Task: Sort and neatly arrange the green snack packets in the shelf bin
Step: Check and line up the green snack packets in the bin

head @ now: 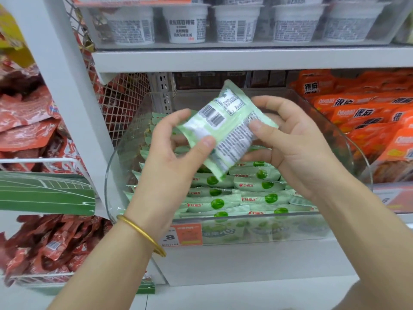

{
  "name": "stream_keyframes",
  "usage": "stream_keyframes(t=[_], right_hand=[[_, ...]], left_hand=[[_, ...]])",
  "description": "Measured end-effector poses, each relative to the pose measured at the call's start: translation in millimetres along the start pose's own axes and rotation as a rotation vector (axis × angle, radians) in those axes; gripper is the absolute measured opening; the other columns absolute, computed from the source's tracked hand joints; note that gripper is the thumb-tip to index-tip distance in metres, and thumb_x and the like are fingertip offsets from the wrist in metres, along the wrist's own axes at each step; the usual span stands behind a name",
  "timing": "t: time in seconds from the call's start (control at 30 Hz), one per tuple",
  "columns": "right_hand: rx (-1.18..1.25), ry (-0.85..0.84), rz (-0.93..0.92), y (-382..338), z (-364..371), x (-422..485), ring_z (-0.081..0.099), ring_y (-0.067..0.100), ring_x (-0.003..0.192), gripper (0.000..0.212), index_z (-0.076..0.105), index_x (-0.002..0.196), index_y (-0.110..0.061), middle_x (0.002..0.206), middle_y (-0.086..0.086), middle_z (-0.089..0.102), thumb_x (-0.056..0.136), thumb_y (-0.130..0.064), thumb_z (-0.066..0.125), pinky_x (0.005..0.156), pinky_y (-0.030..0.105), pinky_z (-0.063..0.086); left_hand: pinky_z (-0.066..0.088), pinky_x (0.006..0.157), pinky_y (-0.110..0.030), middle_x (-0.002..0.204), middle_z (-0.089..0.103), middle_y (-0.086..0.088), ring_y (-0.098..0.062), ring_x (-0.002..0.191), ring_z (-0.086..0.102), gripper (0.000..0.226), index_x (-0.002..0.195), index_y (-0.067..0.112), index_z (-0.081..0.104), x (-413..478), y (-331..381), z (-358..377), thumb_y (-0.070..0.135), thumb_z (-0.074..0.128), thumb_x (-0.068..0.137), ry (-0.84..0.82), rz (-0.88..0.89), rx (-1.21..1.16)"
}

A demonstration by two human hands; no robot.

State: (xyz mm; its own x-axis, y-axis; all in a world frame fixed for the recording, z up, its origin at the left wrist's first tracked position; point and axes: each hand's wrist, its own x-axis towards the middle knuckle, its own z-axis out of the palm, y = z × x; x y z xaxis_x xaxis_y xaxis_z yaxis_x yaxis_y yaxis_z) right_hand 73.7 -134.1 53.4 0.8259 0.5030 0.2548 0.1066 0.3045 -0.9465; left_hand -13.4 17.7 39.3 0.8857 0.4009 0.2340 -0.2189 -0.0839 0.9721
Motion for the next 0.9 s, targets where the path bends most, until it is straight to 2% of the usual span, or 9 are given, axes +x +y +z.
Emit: stream_keyframes(t=[0.13,0.23,0.33,0.43,0.5,0.57,0.7,0.8,0.9], right_hand=[[0.032,-0.095,0.082,1,-2,0,0.069,0.025,0.085,0.037,0.057,0.124,-0.018,0.118,0.012,0.060,0.089,-0.027,0.051,0.062,0.033,0.056],[0.047,-0.040,0.064,1,0,0,0.069,0.023,0.080,0.037,0.062,0.119,-0.012,0.109,0.012,0.057,0.094,-0.003,0.037,0.064,0.034,0.056],[-0.330,0.051,-0.112,5,0,2,0.065,0.013,0.091,0.046,0.065,0.113,-0.027,0.110,-0.001,0.054,0.082,0.007,0.061,0.077,0.025,0.054],[-0.528,0.048,-0.181,6,3,5,0.056,0.008,0.111,0.026,0.068,0.097,-0.029,0.120,-0.007,0.051,0.072,-0.023,0.075,0.088,0.023,0.051],[-0.546,0.101,-0.199,8,5,7,0.059,0.006,0.102,0.014,0.067,0.086,-0.025,0.112,-0.005,0.059,0.075,-0.024,0.074,0.082,0.021,0.051],[-0.605,0.179,-0.214,11,5,9,0.061,0.005,0.080,0.011,0.062,0.079,-0.027,0.089,-0.004,0.066,0.080,-0.022,0.072,0.070,0.024,0.051],[-0.683,0.198,-0.172,17,3,12,0.065,0.015,0.078,0.014,0.057,0.080,-0.022,0.082,-0.002,0.069,0.082,-0.023,0.071,0.075,0.039,0.054],[-0.759,0.150,-0.184,18,6,13,0.064,0.006,0.087,0.012,0.062,0.092,-0.026,0.091,-0.011,0.069,0.083,-0.023,0.070,0.083,0.029,0.050],[-0.931,0.086,-0.228,19,11,12,0.052,-0.006,0.095,0.026,0.067,0.109,-0.019,0.100,-0.019,0.062,0.084,-0.027,0.068,0.083,0.003,0.037]], left_hand=[[0.050,0.070,-0.031,0.097,0.068,-0.009,-0.013,0.076,0.064,0.029,0.120,0.019,0.048,5,2,-4,0.017,0.055,0.092,0.115,-0.133,-0.181],[0.049,0.066,-0.027,0.083,0.070,0.001,-0.007,0.065,0.061,0.023,0.116,0.012,0.054,8,4,-6,0.016,0.051,0.094,0.088,-0.189,-0.211],[0.052,0.062,-0.024,0.072,0.070,0.006,-0.005,0.058,0.061,0.018,0.108,0.012,0.060,10,8,-9,0.013,0.050,0.093,0.043,-0.256,-0.225],[0.054,0.057,-0.023,0.072,0.069,0.000,-0.009,0.051,0.057,0.018,0.106,0.013,0.063,11,10,-10,0.013,0.049,0.095,0.049,-0.301,-0.230],[0.053,0.057,-0.026,0.077,0.071,-0.005,-0.011,0.049,0.056,0.021,0.110,0.017,0.059,13,8,-14,0.023,0.042,0.099,0.107,-0.258,-0.064],[0.053,0.067,-0.033,0.082,0.071,-0.002,-0.012,0.058,0.060,0.020,0.106,0.024,0.056,15,3,-19,0.030,0.038,0.099,0.178,-0.080,0.295],[0.042,0.096,-0.036,0.113,0.061,0.001,-0.019,0.105,0.055,0.026,0.116,0.021,0.060,17,-8,-27,0.018,0.048,0.093,0.164,0.159,0.890],[0.037,0.102,-0.047,0.126,0.055,-0.005,-0.028,0.119,0.047,0.034,0.125,0.017,0.055,19,-15,-26,0.015,0.048,0.092,0.055,0.087,1.078],[0.033,0.103,-0.044,0.134,0.048,-0.003,-0.026,0.125,0.040,0.042,0.136,0.023,0.043,17,-16,-24,0.020,0.046,0.094,0.017,-0.008,1.197]])
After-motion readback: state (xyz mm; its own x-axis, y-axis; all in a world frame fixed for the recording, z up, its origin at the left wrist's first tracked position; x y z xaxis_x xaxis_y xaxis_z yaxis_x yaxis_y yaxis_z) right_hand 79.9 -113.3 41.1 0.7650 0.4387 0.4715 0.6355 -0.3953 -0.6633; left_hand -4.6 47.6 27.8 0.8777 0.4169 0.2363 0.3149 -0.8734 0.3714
